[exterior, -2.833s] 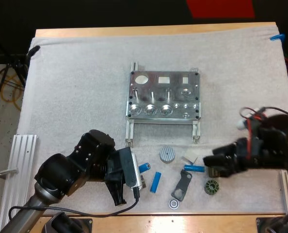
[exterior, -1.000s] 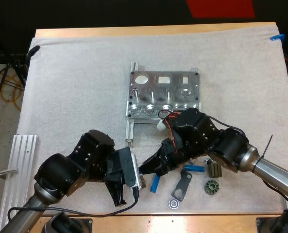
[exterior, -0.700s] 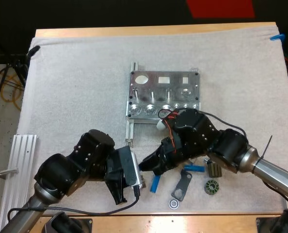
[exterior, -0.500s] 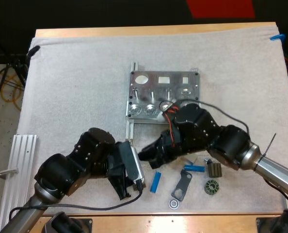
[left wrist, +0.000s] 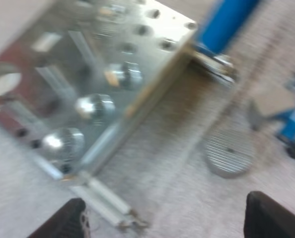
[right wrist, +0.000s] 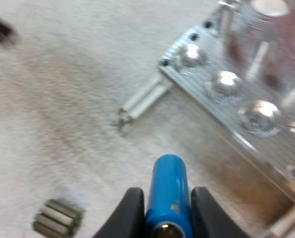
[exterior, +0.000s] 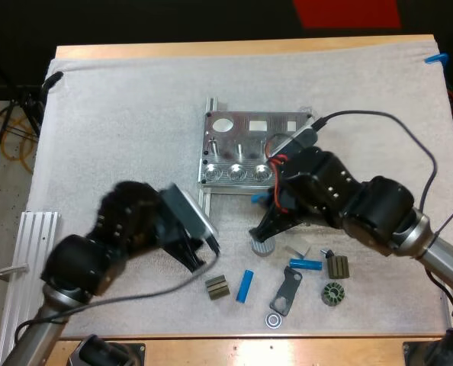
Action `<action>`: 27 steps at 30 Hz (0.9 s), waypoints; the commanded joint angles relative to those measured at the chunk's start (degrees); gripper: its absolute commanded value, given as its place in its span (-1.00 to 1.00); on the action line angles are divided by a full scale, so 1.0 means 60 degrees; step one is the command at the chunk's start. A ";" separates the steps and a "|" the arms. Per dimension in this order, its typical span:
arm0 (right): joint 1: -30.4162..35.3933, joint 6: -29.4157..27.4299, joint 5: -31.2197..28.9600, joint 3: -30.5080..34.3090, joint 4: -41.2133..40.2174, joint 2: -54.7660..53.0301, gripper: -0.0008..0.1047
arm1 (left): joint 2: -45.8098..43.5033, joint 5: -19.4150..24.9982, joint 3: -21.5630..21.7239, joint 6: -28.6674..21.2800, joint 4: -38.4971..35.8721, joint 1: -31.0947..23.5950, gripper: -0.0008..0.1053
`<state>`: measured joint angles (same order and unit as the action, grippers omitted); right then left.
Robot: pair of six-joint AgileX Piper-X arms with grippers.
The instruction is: Load cells from left to right
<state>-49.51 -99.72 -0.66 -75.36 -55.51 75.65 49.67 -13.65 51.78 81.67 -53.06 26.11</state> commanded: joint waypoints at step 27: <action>0.2416 -0.1637 -0.0136 -0.4064 -0.1760 0.4679 -0.99 | -0.1052 -0.0394 0.1418 0.0426 -0.2135 -0.0657 0.22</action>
<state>-35.41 -108.75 -1.37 -99.25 -65.60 104.11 43.62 -16.90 60.19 83.30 -65.96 22.01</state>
